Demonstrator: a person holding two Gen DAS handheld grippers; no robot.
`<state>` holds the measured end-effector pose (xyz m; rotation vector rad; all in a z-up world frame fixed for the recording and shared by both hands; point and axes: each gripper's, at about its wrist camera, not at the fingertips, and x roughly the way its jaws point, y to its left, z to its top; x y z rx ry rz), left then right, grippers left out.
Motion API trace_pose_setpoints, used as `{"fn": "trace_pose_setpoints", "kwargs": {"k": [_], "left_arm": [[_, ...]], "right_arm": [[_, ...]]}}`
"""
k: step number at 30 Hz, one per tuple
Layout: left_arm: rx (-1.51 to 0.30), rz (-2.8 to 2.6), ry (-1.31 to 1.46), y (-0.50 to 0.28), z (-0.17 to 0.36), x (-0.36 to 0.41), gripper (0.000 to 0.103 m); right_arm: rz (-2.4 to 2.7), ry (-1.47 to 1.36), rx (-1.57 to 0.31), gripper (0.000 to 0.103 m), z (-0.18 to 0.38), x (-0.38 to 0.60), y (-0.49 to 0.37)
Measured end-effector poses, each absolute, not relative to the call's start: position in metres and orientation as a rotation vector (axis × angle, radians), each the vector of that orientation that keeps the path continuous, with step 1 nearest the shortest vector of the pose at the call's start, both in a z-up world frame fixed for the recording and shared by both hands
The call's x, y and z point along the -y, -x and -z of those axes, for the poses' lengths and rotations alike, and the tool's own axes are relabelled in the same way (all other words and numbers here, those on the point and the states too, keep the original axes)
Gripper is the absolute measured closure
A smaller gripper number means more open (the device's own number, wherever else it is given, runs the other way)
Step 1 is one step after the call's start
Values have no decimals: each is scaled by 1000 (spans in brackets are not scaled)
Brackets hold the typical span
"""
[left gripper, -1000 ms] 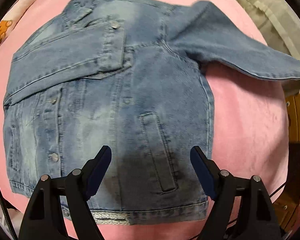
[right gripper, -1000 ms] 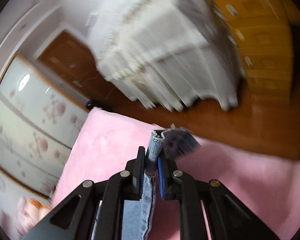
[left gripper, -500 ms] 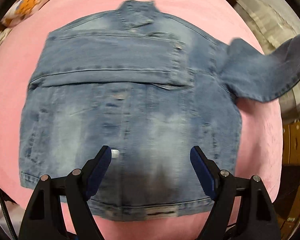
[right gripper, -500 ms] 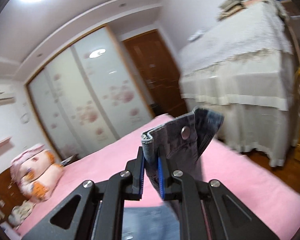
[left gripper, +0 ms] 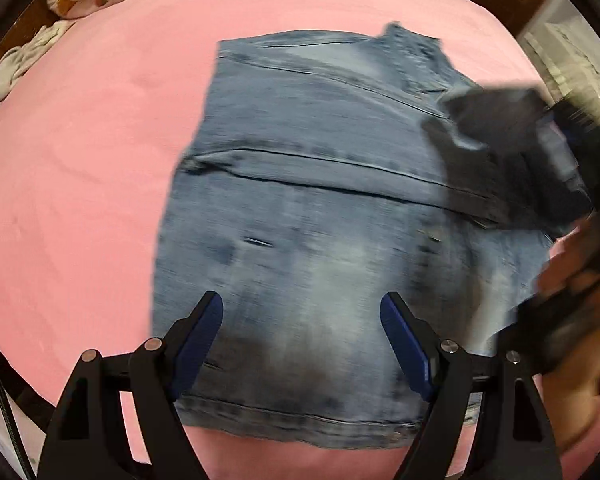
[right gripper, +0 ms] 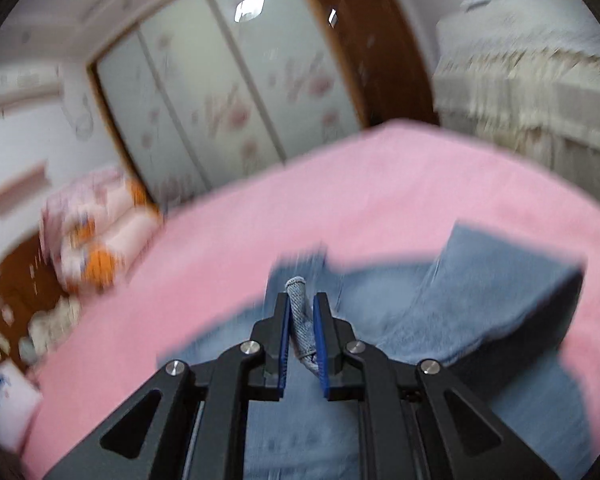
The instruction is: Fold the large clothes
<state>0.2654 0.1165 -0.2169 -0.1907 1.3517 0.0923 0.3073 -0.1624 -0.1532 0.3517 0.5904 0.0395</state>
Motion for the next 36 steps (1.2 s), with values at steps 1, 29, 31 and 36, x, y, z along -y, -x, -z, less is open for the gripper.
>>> {"fn": "trace_pose_setpoints", "kwargs": {"k": [1, 29, 31, 36], "left_arm": [[-1357, -94, 199, -269, 220, -128, 23], [-1312, 38, 492, -373, 290, -42, 30], [-1304, 15, 499, -382, 294, -41, 30], [-1389, 38, 538, -403, 312, -42, 32]], "right_arm": [[-45, -343, -653, 92, 172, 153, -313], [-181, -288, -1033, 70, 230, 243, -259], [-162, -230, -1037, 70, 229, 260, -253], [-49, -25, -998, 70, 229, 300, -252]]}}
